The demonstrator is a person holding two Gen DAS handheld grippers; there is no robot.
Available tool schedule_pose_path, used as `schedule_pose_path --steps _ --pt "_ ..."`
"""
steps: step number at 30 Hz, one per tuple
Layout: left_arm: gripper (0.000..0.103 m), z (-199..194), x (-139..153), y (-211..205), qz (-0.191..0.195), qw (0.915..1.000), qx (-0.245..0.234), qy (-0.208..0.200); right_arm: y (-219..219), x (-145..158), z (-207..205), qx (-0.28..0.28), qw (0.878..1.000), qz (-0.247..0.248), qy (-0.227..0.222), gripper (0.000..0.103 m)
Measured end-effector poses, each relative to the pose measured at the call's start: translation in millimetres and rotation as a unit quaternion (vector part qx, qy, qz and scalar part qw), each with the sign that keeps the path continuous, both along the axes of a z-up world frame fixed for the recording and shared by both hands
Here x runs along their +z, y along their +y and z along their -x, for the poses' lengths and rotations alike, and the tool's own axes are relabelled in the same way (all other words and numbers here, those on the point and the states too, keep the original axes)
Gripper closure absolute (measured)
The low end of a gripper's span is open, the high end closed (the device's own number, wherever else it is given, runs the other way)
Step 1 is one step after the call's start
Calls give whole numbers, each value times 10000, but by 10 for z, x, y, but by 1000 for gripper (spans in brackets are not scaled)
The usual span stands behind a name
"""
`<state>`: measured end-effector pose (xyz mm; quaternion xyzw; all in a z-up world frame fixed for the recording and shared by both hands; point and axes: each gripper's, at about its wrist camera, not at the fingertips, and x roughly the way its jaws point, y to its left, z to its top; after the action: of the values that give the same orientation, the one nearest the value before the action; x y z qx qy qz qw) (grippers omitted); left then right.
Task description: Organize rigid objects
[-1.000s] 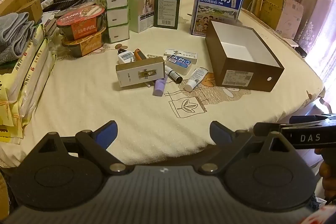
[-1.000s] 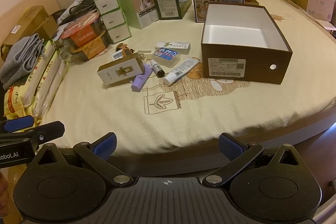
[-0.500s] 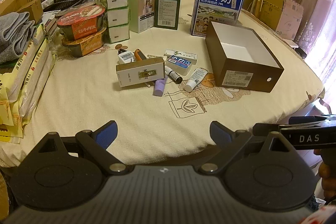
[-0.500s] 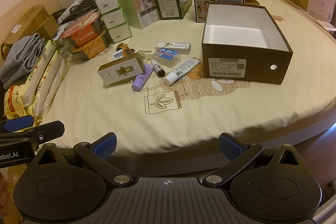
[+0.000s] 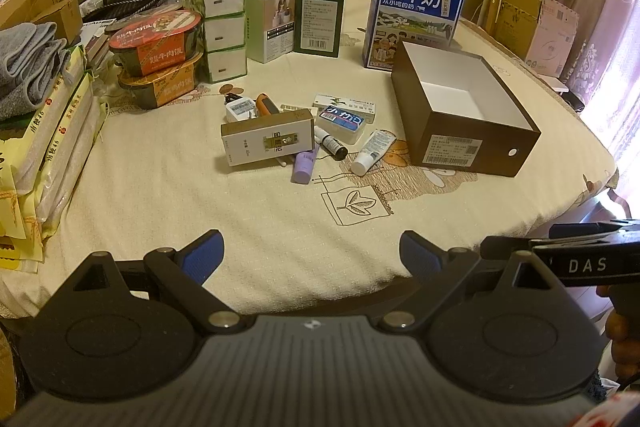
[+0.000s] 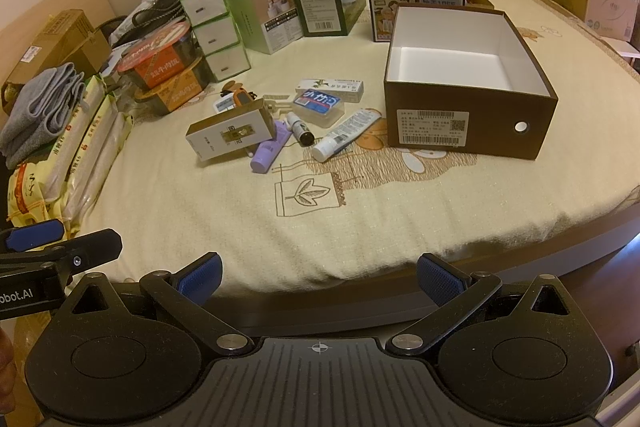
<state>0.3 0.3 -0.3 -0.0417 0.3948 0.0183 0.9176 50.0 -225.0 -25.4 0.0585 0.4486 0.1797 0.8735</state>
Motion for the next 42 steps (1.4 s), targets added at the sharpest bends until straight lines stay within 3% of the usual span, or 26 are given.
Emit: schedule_pose_path --steps 32,42 --pt "10 29 82 -25 31 10000 -24 10 1 -37 -42 -42 10000 7 73 2" --pt "10 -62 -13 -17 61 10000 -39 19 -17 -63 -65 -73 9999 9 112 2"
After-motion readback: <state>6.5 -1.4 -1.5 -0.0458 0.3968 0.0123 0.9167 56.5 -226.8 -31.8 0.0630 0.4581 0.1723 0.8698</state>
